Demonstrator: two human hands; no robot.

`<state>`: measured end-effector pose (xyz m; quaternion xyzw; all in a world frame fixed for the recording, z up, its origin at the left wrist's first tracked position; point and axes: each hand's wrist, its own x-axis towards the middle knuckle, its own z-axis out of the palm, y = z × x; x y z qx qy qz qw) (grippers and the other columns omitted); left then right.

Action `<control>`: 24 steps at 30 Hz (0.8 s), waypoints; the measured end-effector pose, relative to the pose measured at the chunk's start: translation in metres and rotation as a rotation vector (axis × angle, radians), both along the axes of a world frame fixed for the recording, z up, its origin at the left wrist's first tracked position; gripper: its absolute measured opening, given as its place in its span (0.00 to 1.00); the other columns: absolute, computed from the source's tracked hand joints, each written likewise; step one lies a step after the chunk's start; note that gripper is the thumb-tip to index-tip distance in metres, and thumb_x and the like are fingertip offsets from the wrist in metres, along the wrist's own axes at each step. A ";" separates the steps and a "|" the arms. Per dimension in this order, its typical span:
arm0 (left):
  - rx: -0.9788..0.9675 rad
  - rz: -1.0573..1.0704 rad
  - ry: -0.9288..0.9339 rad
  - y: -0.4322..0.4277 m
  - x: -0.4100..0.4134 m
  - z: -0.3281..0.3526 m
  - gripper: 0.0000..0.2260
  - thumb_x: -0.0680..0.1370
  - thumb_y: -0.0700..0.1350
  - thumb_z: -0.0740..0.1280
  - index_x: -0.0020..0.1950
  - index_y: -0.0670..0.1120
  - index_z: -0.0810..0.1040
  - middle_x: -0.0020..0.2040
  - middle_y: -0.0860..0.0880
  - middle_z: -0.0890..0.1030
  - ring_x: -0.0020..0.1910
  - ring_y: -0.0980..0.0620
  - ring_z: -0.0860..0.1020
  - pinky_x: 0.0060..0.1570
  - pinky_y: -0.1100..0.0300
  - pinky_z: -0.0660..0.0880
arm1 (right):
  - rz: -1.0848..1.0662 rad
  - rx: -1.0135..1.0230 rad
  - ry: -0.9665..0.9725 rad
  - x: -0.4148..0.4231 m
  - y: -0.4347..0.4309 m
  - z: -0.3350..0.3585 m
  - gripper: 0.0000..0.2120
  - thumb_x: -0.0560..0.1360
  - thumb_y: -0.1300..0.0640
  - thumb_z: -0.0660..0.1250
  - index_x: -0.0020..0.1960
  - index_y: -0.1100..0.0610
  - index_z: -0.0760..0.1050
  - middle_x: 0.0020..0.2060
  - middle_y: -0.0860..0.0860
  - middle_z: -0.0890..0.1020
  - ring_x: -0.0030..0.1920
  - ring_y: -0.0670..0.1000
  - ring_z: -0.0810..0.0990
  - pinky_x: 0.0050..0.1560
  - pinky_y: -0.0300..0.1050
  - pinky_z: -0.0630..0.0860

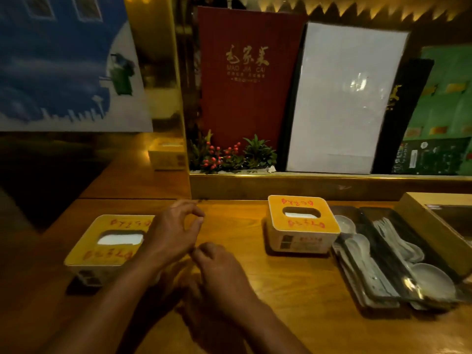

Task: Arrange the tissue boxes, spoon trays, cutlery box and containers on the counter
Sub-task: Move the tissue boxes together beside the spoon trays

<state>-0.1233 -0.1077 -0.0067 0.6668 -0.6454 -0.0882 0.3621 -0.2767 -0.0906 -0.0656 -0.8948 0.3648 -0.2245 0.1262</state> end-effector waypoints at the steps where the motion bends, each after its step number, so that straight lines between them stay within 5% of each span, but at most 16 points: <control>1: -0.001 0.029 -0.012 0.005 0.016 0.001 0.06 0.76 0.45 0.71 0.51 0.54 0.83 0.64 0.52 0.80 0.62 0.49 0.78 0.54 0.59 0.69 | 0.011 0.010 0.008 0.024 0.008 -0.002 0.30 0.71 0.45 0.69 0.71 0.50 0.66 0.63 0.58 0.73 0.58 0.62 0.73 0.54 0.55 0.75; 6: 0.005 0.125 -0.026 0.022 0.095 -0.004 0.09 0.75 0.46 0.72 0.55 0.55 0.82 0.61 0.52 0.81 0.56 0.48 0.79 0.49 0.56 0.73 | -0.117 0.081 0.039 0.089 0.025 -0.011 0.35 0.71 0.33 0.65 0.73 0.42 0.58 0.70 0.56 0.66 0.64 0.60 0.69 0.57 0.56 0.74; 14: 0.042 0.096 0.093 0.021 0.122 -0.037 0.15 0.76 0.56 0.70 0.62 0.54 0.80 0.64 0.52 0.77 0.56 0.54 0.73 0.49 0.53 0.72 | -0.345 -0.027 0.048 0.067 0.012 -0.008 0.27 0.70 0.29 0.61 0.61 0.45 0.68 0.60 0.48 0.74 0.55 0.52 0.72 0.49 0.52 0.75; 19: -0.172 -0.076 0.113 0.002 0.085 -0.035 0.12 0.73 0.43 0.76 0.55 0.48 0.83 0.64 0.46 0.78 0.58 0.46 0.78 0.47 0.55 0.74 | -0.421 -0.100 0.116 0.029 0.000 -0.004 0.23 0.72 0.31 0.62 0.59 0.46 0.70 0.56 0.45 0.77 0.53 0.51 0.73 0.48 0.49 0.72; 24: -0.362 -0.135 0.193 -0.019 0.053 -0.029 0.07 0.75 0.40 0.72 0.52 0.45 0.83 0.57 0.46 0.81 0.53 0.50 0.80 0.42 0.62 0.77 | -0.547 -0.096 0.133 -0.003 -0.011 0.000 0.24 0.72 0.29 0.61 0.58 0.45 0.71 0.55 0.43 0.79 0.55 0.48 0.74 0.54 0.50 0.72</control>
